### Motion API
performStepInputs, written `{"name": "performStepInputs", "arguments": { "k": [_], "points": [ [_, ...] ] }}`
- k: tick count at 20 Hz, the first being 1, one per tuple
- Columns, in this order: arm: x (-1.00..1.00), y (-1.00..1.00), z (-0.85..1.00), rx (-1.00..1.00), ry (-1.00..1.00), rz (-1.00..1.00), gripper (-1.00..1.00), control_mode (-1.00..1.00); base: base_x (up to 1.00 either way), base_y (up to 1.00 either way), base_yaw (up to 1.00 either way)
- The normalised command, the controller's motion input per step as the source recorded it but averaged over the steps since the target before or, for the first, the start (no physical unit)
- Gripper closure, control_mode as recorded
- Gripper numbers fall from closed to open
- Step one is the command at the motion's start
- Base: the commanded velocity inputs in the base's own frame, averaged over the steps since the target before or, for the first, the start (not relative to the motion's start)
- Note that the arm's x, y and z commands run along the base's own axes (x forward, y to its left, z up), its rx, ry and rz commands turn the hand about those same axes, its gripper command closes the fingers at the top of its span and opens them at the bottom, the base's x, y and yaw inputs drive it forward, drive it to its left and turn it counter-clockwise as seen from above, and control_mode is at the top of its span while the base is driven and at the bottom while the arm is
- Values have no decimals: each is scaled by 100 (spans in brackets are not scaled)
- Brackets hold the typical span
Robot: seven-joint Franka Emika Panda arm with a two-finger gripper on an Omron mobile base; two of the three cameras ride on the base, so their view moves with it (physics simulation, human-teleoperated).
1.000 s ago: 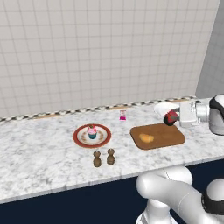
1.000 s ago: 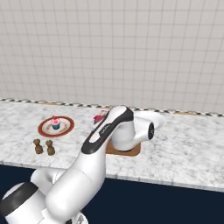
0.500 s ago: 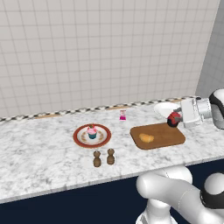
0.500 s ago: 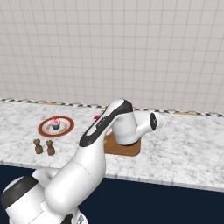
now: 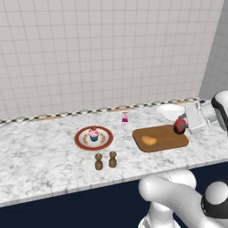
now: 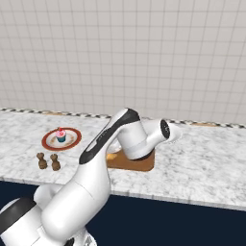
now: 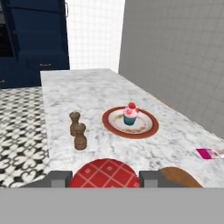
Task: From the different types of pastries on the counter, select a croissant and place it on the cutting board. Then retrieve a jar of jam from the cabinet and place it alongside the croissant on the cutting board.
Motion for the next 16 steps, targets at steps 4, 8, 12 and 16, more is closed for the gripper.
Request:
{"name": "performStepInputs", "arguments": {
  "k": [4,8,12,16],
  "points": [
    [0,0,-21,0,21,0,100,-100,0,0,0],
    [0,0,-16,-1,7,0,100,-100,0,0,0],
    [0,0,-22,0,-4,0,100,-100,0,0,0],
    [0,0,-20,0,-9,0,100,-100,0,0,0]
  ]
}}
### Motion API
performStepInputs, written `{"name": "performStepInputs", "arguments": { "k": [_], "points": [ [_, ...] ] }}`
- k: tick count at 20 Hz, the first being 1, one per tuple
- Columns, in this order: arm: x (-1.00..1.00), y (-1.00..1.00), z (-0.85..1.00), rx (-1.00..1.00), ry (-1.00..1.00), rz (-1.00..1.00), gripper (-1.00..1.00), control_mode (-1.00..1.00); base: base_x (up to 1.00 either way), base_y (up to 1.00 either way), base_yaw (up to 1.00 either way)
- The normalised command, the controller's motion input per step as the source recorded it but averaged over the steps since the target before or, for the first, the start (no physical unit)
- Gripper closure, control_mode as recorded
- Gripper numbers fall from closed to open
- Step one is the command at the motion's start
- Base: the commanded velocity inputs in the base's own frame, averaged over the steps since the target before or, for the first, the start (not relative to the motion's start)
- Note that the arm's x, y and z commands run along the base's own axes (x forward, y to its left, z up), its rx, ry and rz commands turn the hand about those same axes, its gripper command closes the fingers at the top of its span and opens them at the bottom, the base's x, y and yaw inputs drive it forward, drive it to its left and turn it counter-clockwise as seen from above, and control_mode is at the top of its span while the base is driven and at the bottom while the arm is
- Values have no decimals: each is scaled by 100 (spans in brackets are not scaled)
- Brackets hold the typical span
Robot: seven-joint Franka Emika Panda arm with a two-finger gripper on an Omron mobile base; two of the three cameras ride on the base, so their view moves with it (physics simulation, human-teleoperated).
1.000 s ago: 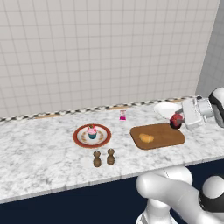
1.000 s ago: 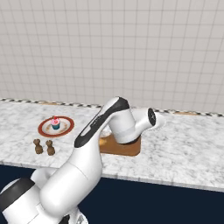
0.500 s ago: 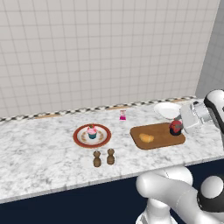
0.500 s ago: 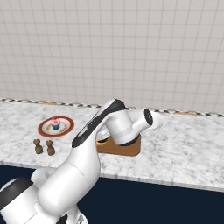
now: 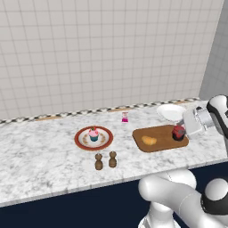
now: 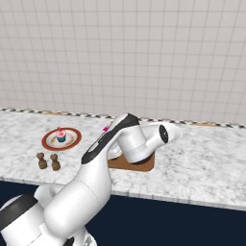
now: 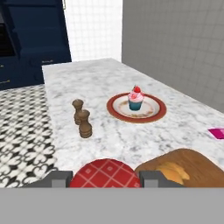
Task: From the different types of pastries on the counter, select a croissant and place it on the cutting board. Then retrieve a jar of jam from the cabinet and place it alongside the croissant on the cutting board.
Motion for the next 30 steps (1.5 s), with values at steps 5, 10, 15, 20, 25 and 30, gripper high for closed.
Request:
{"name": "performStepInputs", "arguments": {
  "k": [5,10,15,20,25,30],
  "points": [
    [1,0,-13,0,-1,0,100,-100,0,0,0],
    [18,0,-23,0,0,0,100,-100,0,0,0],
    [31,0,-5,-2,-1,0,100,-100,0,0,0],
    [27,-12,-2,0,-1,0,100,-100,0,0,0],
    [21,-10,-14,0,0,0,100,-100,0,0,0],
    [3,0,-21,0,0,0,100,-100,0,0,0]
  ]
}}
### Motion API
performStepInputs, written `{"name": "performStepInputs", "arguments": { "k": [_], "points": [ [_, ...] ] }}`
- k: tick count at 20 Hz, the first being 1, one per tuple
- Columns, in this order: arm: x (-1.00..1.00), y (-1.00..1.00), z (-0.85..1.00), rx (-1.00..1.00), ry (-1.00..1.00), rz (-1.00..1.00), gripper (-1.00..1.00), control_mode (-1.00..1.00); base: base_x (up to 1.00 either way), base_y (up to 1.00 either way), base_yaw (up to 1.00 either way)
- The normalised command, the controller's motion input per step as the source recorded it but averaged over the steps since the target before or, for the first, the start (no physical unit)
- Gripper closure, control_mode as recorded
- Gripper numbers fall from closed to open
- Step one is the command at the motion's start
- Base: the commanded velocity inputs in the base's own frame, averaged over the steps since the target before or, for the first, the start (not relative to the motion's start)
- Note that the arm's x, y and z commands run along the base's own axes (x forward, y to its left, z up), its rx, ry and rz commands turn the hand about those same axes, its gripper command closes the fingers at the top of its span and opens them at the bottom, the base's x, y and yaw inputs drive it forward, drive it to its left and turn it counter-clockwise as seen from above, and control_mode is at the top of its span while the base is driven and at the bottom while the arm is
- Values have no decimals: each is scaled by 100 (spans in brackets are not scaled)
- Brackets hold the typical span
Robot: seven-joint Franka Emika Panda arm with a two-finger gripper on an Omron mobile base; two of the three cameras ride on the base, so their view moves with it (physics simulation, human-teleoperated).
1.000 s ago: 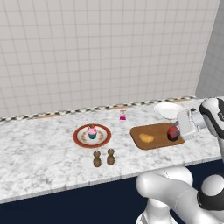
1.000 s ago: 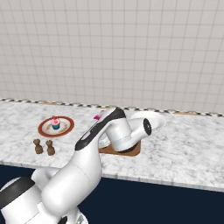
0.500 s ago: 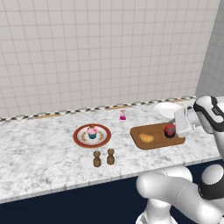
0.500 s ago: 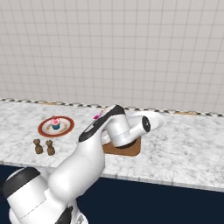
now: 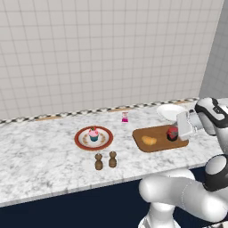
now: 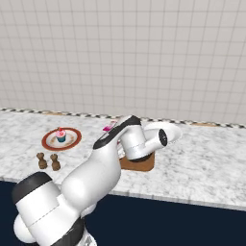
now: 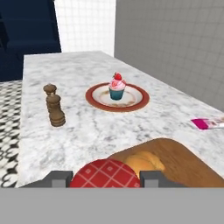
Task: From the different types of pastries on the counter, select a croissant and place it on the cutting board. Then retrieve a jar of jam from the cabinet and place it alongside the croissant on the cutting board.
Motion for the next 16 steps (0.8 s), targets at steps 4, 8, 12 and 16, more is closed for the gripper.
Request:
{"name": "performStepInputs", "arguments": {
  "k": [4,8,12,16],
  "points": [
    [15,-1,-22,0,0,0,100,-100,0,0,0],
    [25,-1,-18,0,-1,0,100,-100,0,0,0],
    [32,-11,-12,0,-2,0,100,-100,0,0,0],
    [32,-23,-12,0,-2,0,100,-100,0,0,0]
  ]
}}
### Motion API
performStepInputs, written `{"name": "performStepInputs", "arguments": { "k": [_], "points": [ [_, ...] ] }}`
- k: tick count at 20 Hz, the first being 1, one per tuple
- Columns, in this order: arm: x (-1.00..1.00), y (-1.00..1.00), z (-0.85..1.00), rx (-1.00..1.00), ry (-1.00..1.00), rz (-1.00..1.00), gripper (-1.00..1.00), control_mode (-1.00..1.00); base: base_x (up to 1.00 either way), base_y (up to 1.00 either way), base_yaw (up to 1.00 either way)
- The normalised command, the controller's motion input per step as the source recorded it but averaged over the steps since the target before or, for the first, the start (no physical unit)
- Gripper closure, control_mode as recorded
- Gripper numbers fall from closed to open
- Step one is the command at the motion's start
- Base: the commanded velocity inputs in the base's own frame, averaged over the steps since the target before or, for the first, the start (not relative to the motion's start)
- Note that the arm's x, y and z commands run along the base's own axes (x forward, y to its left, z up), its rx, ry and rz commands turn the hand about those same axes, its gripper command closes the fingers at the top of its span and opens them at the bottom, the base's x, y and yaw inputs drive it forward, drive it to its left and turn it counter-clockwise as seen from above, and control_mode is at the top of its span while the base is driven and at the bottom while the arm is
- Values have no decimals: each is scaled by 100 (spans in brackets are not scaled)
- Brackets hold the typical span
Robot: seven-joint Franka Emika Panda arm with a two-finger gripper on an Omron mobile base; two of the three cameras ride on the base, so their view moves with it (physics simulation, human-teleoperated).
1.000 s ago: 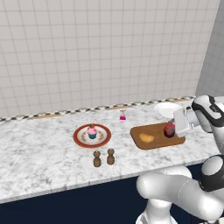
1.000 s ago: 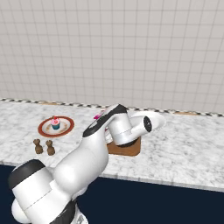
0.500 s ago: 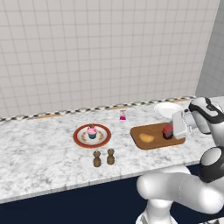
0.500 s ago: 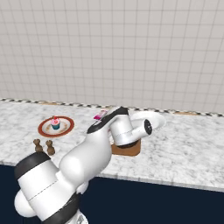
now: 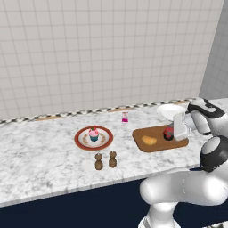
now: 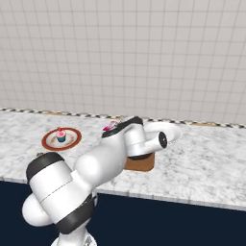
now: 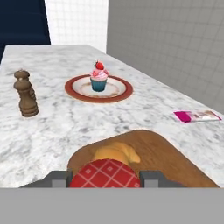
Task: From the different types of pastries on the counter, select a croissant and place it on the cutting board. Then retrieve a jar of jam from the cabinet and place it alongside the croissant on the cutting board.
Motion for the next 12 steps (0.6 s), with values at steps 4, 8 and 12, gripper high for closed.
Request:
{"name": "performStepInputs", "arguments": {
  "k": [4,8,12],
  "points": [
    [17,-20,-25,0,0,0,100,-100,0,0,0],
    [12,-15,-26,0,0,0,100,-100,0,0,0],
    [21,-14,-19,5,-3,0,100,-100,0,0,0]
  ]
}}
